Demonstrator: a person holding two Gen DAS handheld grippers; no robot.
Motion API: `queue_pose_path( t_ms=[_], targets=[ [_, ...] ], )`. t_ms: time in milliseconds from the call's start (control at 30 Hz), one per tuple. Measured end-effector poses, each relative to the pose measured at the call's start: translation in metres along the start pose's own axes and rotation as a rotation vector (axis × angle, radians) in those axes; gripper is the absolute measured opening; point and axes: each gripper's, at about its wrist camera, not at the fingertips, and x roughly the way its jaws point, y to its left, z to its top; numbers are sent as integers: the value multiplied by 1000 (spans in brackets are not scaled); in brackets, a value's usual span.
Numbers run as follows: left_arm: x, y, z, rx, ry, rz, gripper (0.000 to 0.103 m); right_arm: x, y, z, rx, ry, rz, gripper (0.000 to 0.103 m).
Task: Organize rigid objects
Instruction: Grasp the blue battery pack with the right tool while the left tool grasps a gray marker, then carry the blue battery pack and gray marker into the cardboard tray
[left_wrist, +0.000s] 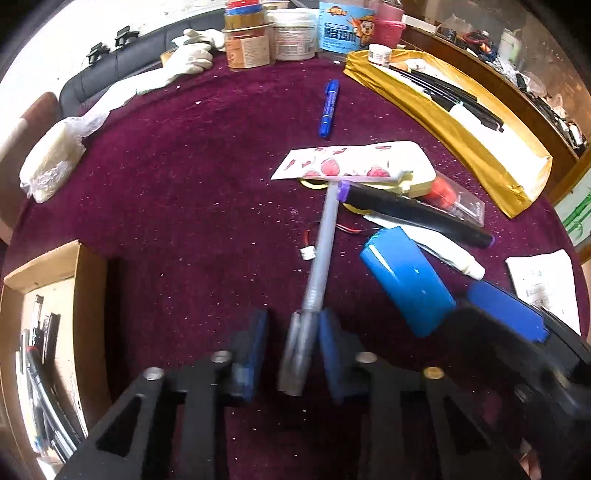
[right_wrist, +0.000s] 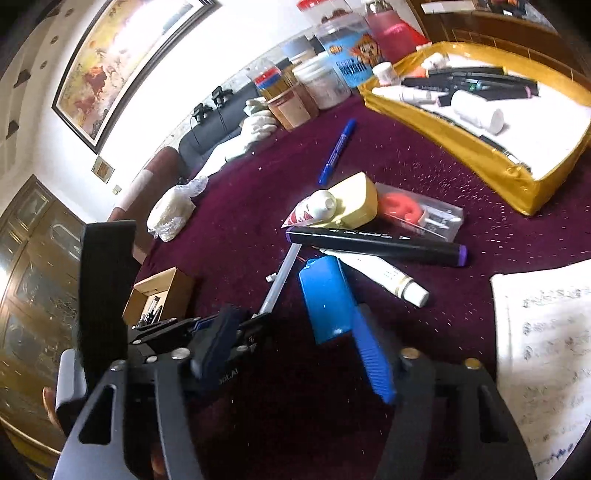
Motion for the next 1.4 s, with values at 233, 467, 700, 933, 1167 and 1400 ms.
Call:
queue_pose_path(
  t_ms=[233,467,700,933,1167,1400],
  targets=[
    [-24,29,-51,-35,14,-71,12,29,-1,3,-30,42,-116,54],
    [-33,38,-69,-65,-15,-91,13,40,25,-12,-170,23,-319,37],
    [-23,36,-51,-55,-32,-53,10,18,26,-42,-118,49,-220,35],
    [-52,58,-85,-158,-58,-182,7,9,30,-50,-101,10,-100,34],
    [-118,109,-111,-281,-182,-225,7,8,70,-68,-87,35,164,35],
    [-138,186,-137,-437,-228,-63,7,23,148,-83,-246,115,311,35]
  ],
)
